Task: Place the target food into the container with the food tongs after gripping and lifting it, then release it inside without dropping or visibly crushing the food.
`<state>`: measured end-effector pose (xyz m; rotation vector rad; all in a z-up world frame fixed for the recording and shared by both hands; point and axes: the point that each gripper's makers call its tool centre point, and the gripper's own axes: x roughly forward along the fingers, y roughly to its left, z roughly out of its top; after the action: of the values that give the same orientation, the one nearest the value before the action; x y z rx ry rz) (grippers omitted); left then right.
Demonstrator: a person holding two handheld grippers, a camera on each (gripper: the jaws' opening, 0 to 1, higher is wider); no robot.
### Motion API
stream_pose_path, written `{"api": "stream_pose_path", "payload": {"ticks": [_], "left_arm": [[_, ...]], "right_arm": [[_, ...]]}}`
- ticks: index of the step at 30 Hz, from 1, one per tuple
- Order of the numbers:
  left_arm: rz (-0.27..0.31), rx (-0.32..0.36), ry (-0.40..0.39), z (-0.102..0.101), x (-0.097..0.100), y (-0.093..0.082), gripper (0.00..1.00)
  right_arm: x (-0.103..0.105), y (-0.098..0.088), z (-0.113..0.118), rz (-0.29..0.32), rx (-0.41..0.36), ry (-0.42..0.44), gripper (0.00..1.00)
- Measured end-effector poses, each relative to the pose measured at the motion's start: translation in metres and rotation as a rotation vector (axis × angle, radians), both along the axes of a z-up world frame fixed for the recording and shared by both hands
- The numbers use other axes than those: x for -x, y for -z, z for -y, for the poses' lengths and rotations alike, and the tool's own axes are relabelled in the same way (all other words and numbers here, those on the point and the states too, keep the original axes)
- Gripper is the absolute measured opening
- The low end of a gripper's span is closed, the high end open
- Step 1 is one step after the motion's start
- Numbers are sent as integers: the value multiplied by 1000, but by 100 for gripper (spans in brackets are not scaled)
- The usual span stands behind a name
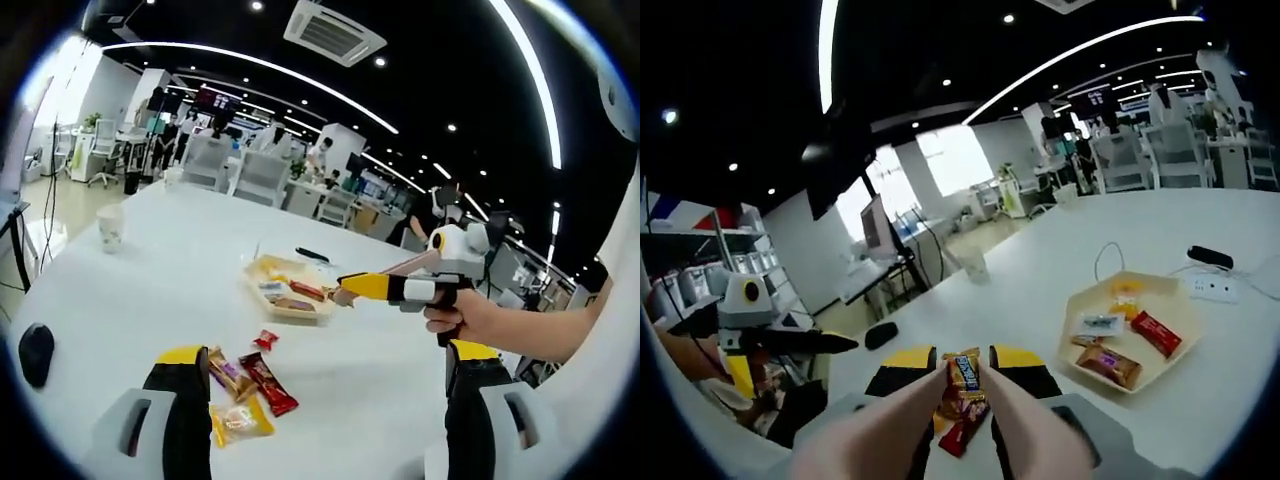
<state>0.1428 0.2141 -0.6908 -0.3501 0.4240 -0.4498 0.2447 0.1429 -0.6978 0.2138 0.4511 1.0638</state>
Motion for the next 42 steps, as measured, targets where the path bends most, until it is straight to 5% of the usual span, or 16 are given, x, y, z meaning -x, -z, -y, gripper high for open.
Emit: {"api": "stream_pose_path", "payload": {"ticks": [21, 28, 33, 42], "left_arm": [[6, -7, 21, 8, -12, -4, 98], [24, -15, 18, 5, -12, -6, 99], [58, 65, 15, 8, -14, -17, 99], [43, 47, 26, 11, -13, -13, 99]], "right_arm": [[-32, -29, 7, 56, -50, 50, 20], [-36, -32, 6, 59, -59, 61, 20], [-38, -32, 4, 60, -62, 65, 20], [-52, -31, 8, 57, -78, 95, 20]]}}
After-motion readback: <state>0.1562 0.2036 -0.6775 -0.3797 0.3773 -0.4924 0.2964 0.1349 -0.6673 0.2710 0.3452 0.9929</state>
